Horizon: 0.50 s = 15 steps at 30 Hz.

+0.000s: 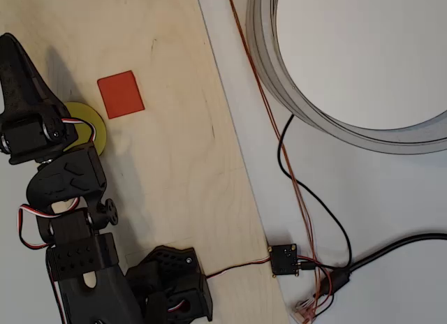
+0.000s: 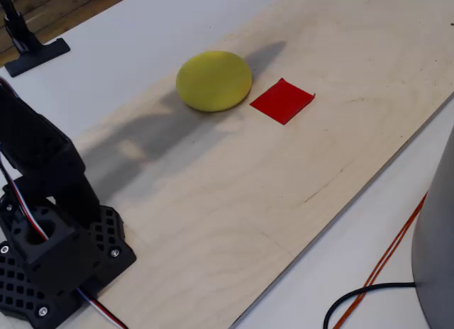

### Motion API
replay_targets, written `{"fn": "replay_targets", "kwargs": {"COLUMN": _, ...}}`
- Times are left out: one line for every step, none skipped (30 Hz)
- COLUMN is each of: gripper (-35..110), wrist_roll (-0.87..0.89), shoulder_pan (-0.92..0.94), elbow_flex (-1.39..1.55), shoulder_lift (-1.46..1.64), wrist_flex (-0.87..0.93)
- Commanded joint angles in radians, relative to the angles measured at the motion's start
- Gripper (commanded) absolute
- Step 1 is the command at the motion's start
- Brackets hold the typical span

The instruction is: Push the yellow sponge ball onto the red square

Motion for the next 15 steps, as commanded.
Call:
{"fn": "replay_targets", "kwargs": {"gripper": 15, "wrist_roll": 0.118, "shoulder_pan": -0.014, "elbow_flex": 0.206, "shoulder_lift": 0.27, "wrist_flex": 0.186}}
{"fn": "replay_targets", "kwargs": {"gripper": 15, "wrist_roll": 0.118, "shoulder_pan": -0.014, "elbow_flex": 0.207, "shoulder_lift": 0.27, "wrist_flex": 0.186}}
{"fn": "replay_targets", "kwargs": {"gripper": 15, "wrist_roll": 0.117, "shoulder_pan": -0.014, "elbow_flex": 0.209, "shoulder_lift": 0.27, "wrist_flex": 0.186}}
{"fn": "replay_targets", "kwargs": {"gripper": 15, "wrist_roll": 0.117, "shoulder_pan": -0.012, "elbow_flex": 0.209, "shoulder_lift": 0.27, "wrist_flex": 0.186}}
{"fn": "replay_targets", "kwargs": {"gripper": 15, "wrist_roll": 0.117, "shoulder_pan": -0.011, "elbow_flex": 0.209, "shoulder_lift": 0.27, "wrist_flex": 0.186}}
{"fn": "replay_targets", "kwargs": {"gripper": 15, "wrist_roll": 0.117, "shoulder_pan": -0.011, "elbow_flex": 0.209, "shoulder_lift": 0.27, "wrist_flex": 0.186}}
{"fn": "replay_targets", "kwargs": {"gripper": 15, "wrist_roll": 0.117, "shoulder_pan": -0.011, "elbow_flex": 0.209, "shoulder_lift": 0.27, "wrist_flex": 0.186}}
{"fn": "replay_targets", "kwargs": {"gripper": 15, "wrist_roll": 0.117, "shoulder_pan": -0.011, "elbow_flex": 0.209, "shoulder_lift": 0.27, "wrist_flex": 0.186}}
{"fn": "replay_targets", "kwargs": {"gripper": 15, "wrist_roll": 0.117, "shoulder_pan": -0.011, "elbow_flex": 0.209, "shoulder_lift": 0.27, "wrist_flex": 0.187}}
{"fn": "replay_targets", "kwargs": {"gripper": 15, "wrist_roll": 0.118, "shoulder_pan": -0.011, "elbow_flex": 0.207, "shoulder_lift": 0.27, "wrist_flex": 0.195}}
{"fn": "replay_targets", "kwargs": {"gripper": 15, "wrist_roll": 0.118, "shoulder_pan": -0.012, "elbow_flex": 0.201, "shoulder_lift": 0.268, "wrist_flex": 0.21}}
{"fn": "replay_targets", "kwargs": {"gripper": 16, "wrist_roll": 0.118, "shoulder_pan": -0.015, "elbow_flex": 0.187, "shoulder_lift": 0.267, "wrist_flex": 0.236}}
{"fn": "replay_targets", "kwargs": {"gripper": 16, "wrist_roll": 0.12, "shoulder_pan": -0.021, "elbow_flex": 0.167, "shoulder_lift": 0.264, "wrist_flex": 0.278}}
{"fn": "replay_targets", "kwargs": {"gripper": 17, "wrist_roll": 0.13, "shoulder_pan": -0.029, "elbow_flex": 0.147, "shoulder_lift": 0.264, "wrist_flex": 0.321}}
{"fn": "replay_targets", "kwargs": {"gripper": 17, "wrist_roll": 0.149, "shoulder_pan": -0.037, "elbow_flex": 0.117, "shoulder_lift": 0.258, "wrist_flex": 0.39}}
